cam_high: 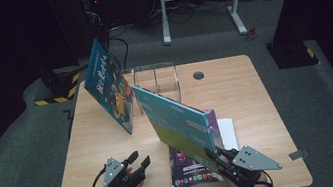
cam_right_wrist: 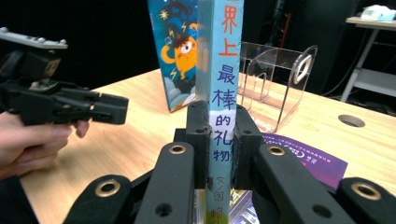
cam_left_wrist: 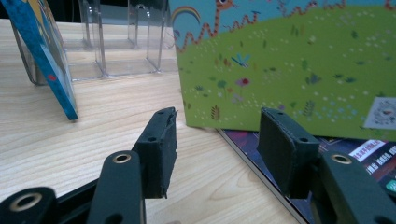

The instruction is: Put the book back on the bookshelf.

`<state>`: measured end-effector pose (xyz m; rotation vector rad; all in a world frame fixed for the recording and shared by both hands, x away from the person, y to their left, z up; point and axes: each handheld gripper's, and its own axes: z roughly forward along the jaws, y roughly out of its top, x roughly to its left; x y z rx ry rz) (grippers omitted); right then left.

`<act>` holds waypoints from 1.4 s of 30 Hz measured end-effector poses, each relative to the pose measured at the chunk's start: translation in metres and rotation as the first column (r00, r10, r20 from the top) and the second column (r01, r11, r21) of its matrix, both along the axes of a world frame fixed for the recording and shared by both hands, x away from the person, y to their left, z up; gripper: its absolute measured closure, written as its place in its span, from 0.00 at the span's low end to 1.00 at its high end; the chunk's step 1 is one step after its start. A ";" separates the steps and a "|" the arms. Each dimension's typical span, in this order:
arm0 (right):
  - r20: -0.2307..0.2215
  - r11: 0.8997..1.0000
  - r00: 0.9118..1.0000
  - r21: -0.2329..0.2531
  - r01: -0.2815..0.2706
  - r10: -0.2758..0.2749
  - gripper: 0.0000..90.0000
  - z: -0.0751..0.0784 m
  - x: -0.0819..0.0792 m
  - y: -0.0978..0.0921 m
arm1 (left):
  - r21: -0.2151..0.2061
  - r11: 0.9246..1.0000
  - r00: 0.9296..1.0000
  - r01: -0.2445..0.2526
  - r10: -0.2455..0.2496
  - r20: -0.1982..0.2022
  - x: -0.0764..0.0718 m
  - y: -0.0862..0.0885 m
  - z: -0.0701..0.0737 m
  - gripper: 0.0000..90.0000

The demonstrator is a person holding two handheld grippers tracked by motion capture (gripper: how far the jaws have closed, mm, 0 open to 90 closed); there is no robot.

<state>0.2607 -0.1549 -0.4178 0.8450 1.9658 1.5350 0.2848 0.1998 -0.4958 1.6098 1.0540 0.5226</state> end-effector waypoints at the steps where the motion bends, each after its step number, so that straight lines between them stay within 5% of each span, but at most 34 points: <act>1: -0.001 1.000 1.000 0.004 0.008 -0.008 0.90 0.000 0.001 0.002 | -0.001 1.000 1.000 -0.001 0.001 0.000 -0.001 0.000 0.000 0.51; 17: 0.000 0.997 0.997 0.018 0.077 -0.077 0.90 -0.014 0.001 0.038 | 0.049 0.998 0.999 0.042 -0.043 0.024 -0.014 -0.011 0.015 0.35; 33: 0.005 0.995 0.995 0.014 0.096 -0.096 0.90 -0.025 -0.004 0.047 | 0.002 0.991 0.990 0.136 -0.136 0.043 -0.030 -0.047 0.062 0.23; 36: 0.004 0.994 0.995 0.019 0.103 -0.103 0.90 -0.026 -0.005 0.048 | -0.033 0.988 0.988 0.149 -0.147 0.051 -0.032 -0.057 0.075 0.20; 42: 0.009 0.995 0.995 0.026 0.100 -0.101 0.90 -0.028 -0.006 0.050 | -0.011 0.989 0.986 0.150 -0.149 0.076 -0.030 -0.078 0.093 0.18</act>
